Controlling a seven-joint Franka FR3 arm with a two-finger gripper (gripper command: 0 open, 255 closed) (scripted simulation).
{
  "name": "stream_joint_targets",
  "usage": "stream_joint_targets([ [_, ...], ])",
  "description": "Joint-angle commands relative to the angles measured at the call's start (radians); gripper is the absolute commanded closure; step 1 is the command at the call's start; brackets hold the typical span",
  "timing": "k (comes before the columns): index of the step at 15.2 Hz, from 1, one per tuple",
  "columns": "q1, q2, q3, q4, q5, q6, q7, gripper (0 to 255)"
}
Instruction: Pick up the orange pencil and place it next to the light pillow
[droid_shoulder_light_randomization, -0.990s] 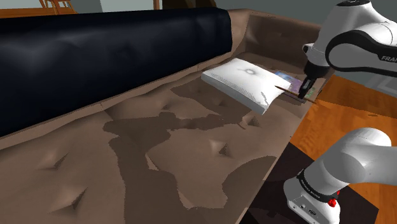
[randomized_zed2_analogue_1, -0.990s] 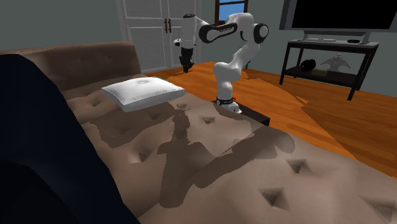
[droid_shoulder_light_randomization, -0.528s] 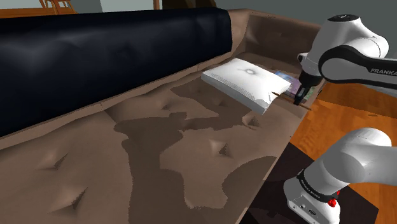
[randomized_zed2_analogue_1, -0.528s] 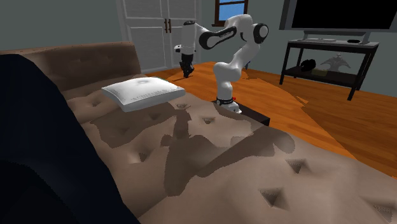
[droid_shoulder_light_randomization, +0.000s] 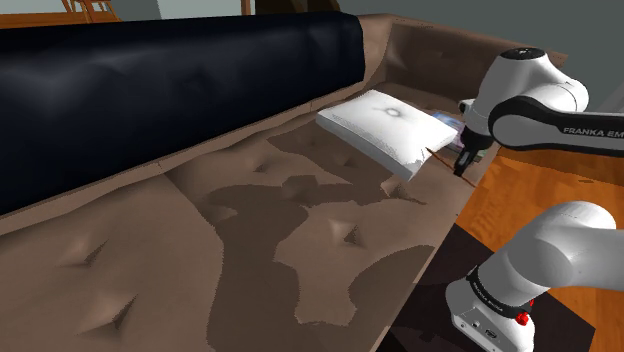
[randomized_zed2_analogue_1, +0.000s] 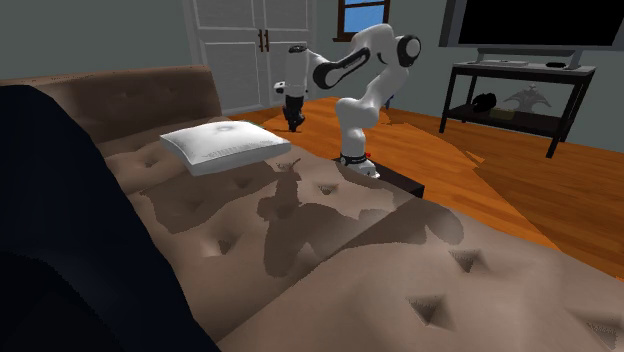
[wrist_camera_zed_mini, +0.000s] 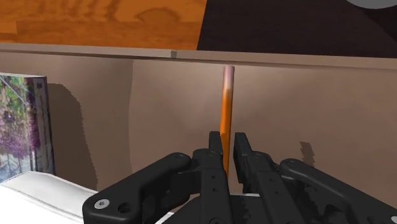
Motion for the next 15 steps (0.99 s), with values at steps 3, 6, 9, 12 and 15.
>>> stream_joint_targets([
  [3, -0.008, 0.011, -0.01, -0.048, -0.017, 0.057, 0.012, 255],
  [6, -0.014, 0.03, -0.018, -0.079, -0.031, 0.107, 0.024, 255],
  [9, -0.02, 0.049, -0.024, -0.103, -0.044, 0.149, 0.034, 255],
  [12, -0.02, 0.049, -0.024, -0.103, -0.044, 0.149, 0.034, 255],
  [15, -0.02, 0.049, -0.023, -0.103, -0.044, 0.149, 0.033, 255],
])
